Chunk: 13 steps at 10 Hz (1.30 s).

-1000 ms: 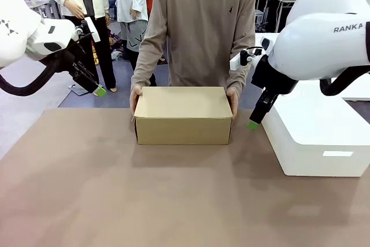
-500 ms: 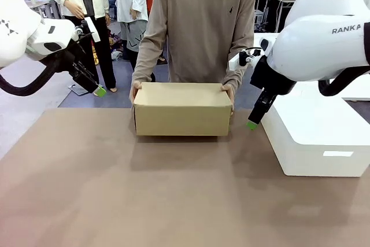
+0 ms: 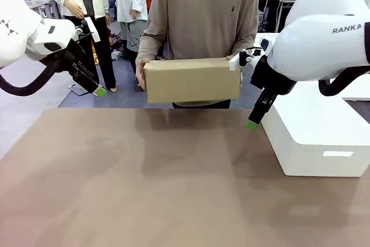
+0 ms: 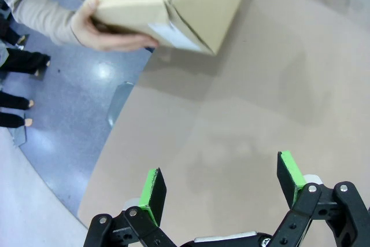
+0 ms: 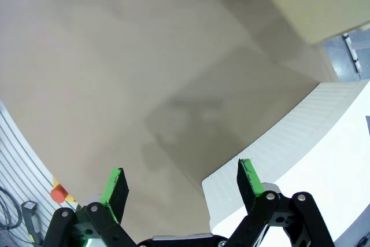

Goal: Pack the shoes into the box.
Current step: Press down on the lid of the Shoes Box.

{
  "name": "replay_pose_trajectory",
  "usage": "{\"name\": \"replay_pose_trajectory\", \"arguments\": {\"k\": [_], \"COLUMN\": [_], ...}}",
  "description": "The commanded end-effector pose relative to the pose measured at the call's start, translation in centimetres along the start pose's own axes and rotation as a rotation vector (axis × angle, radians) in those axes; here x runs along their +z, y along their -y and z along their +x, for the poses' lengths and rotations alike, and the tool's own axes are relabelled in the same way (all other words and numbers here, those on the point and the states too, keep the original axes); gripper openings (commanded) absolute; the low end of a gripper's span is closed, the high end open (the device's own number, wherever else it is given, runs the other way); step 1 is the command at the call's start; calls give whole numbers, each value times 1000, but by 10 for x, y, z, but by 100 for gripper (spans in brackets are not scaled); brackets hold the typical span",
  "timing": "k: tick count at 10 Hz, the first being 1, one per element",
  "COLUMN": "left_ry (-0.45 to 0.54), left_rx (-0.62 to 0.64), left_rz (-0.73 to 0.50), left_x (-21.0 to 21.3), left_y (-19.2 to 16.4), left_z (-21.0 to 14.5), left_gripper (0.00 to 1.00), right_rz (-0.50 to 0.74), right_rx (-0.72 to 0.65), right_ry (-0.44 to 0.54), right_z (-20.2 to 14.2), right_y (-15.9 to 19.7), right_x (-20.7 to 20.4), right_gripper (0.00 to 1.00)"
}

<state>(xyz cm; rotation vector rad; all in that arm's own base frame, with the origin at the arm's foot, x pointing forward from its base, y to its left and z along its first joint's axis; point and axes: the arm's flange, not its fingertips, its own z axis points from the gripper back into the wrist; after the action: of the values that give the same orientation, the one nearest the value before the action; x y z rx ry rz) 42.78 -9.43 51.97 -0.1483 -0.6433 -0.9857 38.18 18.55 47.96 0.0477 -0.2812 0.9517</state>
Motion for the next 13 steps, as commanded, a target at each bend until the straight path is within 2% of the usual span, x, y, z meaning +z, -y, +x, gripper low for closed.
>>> {"name": "replay_pose_trajectory", "arguments": {"k": [1,13], "left_ry": [-11,-11], "left_rx": [12,12], "left_rz": [-4,-4], "left_x": [2,2], "left_y": [-1,-1], "left_z": [1,1], "left_gripper": [100,100], "right_rz": [-4,-4], "right_rx": [-3,-3], "right_ry": [-5,-5], "right_z": [-1,-1], "right_y": [0,0], "right_x": [2,2], "right_gripper": [100,100]}}
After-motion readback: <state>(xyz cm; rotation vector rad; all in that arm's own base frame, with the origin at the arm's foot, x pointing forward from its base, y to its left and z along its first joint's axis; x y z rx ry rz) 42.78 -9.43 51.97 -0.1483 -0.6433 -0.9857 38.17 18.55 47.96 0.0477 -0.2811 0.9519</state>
